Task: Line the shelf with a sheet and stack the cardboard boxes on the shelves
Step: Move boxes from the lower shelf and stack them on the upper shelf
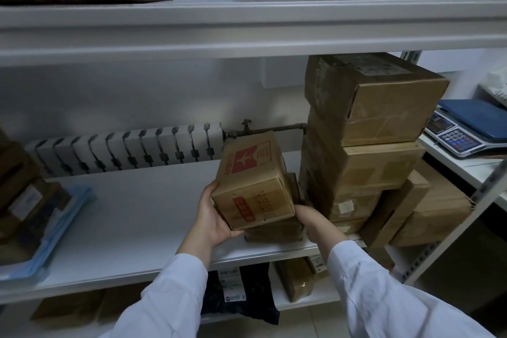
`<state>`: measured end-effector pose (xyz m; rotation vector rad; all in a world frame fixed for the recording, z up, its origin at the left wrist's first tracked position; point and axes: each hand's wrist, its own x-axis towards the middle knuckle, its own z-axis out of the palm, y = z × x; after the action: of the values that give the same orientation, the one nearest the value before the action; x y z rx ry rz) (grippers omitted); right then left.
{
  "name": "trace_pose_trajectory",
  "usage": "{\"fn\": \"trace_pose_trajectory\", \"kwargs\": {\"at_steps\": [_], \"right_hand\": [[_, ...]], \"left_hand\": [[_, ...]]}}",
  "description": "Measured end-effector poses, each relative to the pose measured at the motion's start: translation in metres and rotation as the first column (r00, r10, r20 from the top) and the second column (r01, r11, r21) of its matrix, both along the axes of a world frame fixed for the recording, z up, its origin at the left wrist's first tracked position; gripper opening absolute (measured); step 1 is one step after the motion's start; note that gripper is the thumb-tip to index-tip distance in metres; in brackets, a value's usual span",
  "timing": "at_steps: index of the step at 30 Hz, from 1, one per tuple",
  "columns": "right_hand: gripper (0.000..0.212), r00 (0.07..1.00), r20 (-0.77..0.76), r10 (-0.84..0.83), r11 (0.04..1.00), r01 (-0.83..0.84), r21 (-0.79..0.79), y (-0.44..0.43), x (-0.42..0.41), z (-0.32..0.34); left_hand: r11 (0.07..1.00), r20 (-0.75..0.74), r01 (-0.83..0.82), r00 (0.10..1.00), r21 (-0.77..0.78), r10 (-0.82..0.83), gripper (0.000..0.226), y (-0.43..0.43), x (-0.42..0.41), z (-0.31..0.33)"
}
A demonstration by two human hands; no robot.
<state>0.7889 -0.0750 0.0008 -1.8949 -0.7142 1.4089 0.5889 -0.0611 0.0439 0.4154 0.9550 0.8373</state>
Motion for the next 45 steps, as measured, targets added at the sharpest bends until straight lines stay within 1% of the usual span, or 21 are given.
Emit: {"fn": "trace_pose_trajectory", "kwargs": {"at_steps": [2, 4, 8, 9, 12, 15, 16, 19, 22, 26, 31, 34, 35, 37, 40, 42, 45], "right_hand": [[0.063, 0.998, -0.064, -0.027, 0.999, 0.030, 0.034, -0.001, 0.000, 0.000], [0.066, 0.993, -0.085, -0.083, 0.994, 0.089, 0.069, -0.003, 0.000, 0.004], [0.064, 0.988, -0.095, -0.125, 0.986, 0.134, 0.104, -0.005, -0.002, 0.010], [0.067, 0.985, -0.101, -0.137, 0.983, 0.148, 0.107, -0.005, -0.004, 0.011], [0.086, 0.977, -0.103, -0.187, 0.970, 0.200, 0.139, -0.007, -0.014, 0.016], [0.102, 0.970, -0.104, -0.220, 0.950, 0.237, 0.203, -0.009, -0.023, 0.026], [0.104, 0.972, -0.098, -0.213, 0.945, 0.231, 0.232, -0.010, -0.027, 0.032], [0.092, 0.971, -0.062, -0.229, 0.922, 0.237, 0.307, -0.018, -0.038, 0.049], [0.095, 0.966, -0.028, -0.256, 0.887, 0.247, 0.390, -0.027, -0.051, 0.067], [0.096, 0.956, -0.024, -0.293, 0.832, 0.267, 0.486, -0.035, -0.067, 0.083], [0.093, 0.950, -0.035, -0.311, 0.776, 0.275, 0.567, -0.047, -0.094, 0.098], [0.093, 0.946, -0.016, -0.323, 0.738, 0.262, 0.622, -0.059, -0.115, 0.109], [0.093, 0.946, -0.002, -0.325, 0.726, 0.251, 0.640, -0.064, -0.122, 0.112], [0.092, 0.944, 0.039, -0.326, 0.699, 0.214, 0.682, -0.072, -0.137, 0.121], [0.089, 0.942, 0.082, -0.326, 0.653, 0.161, 0.740, -0.081, -0.155, 0.131], [0.089, 0.939, 0.115, -0.324, 0.626, 0.122, 0.771, -0.085, -0.164, 0.136], [0.087, 0.938, 0.121, -0.323, 0.584, 0.097, 0.806, -0.090, -0.177, 0.141]], "left_hand": [[1.000, 0.013, -0.001, 1.000, -0.011, 0.001, 0.052, -0.001, -0.003, 0.000], [1.000, 0.024, -0.003, 1.000, -0.016, 0.004, 0.053, -0.002, -0.007, -0.001], [0.999, 0.042, -0.028, 0.999, -0.023, 0.029, 0.052, -0.006, -0.015, -0.001], [0.999, 0.053, -0.038, 0.998, -0.027, 0.039, 0.053, -0.008, -0.018, 0.000], [0.998, 0.103, -0.056, 0.993, -0.030, 0.059, 0.056, -0.013, -0.027, 0.002], [0.996, 0.159, -0.090, 0.983, -0.027, 0.093, 0.058, -0.019, -0.036, 0.003], [0.994, 0.183, -0.105, 0.977, -0.021, 0.107, 0.058, -0.021, -0.041, 0.005], [0.990, 0.255, -0.141, 0.957, -0.001, 0.136, 0.058, -0.028, -0.055, 0.010], [0.979, 0.329, -0.201, 0.927, 0.022, 0.182, 0.053, -0.036, -0.071, 0.015], [0.957, 0.399, -0.272, 0.892, 0.100, 0.211, 0.049, -0.049, -0.097, 0.025], [0.931, 0.363, -0.309, 0.904, 0.195, 0.224, 0.045, -0.061, -0.136, 0.036], [0.926, 0.339, -0.289, 0.920, 0.243, 0.198, 0.045, -0.070, -0.155, 0.044], [0.925, 0.338, -0.271, 0.925, 0.266, 0.174, 0.051, -0.073, -0.161, 0.047], [0.921, 0.337, -0.220, 0.936, 0.322, 0.106, 0.073, -0.079, -0.174, 0.054], [0.907, 0.389, -0.199, 0.920, 0.371, 0.043, 0.081, -0.083, -0.194, 0.058], [0.893, 0.428, -0.203, 0.904, 0.402, 0.013, 0.075, -0.086, -0.204, 0.059], [0.853, 0.455, -0.247, 0.890, 0.460, 0.012, 0.050, -0.090, -0.218, 0.059]]}}
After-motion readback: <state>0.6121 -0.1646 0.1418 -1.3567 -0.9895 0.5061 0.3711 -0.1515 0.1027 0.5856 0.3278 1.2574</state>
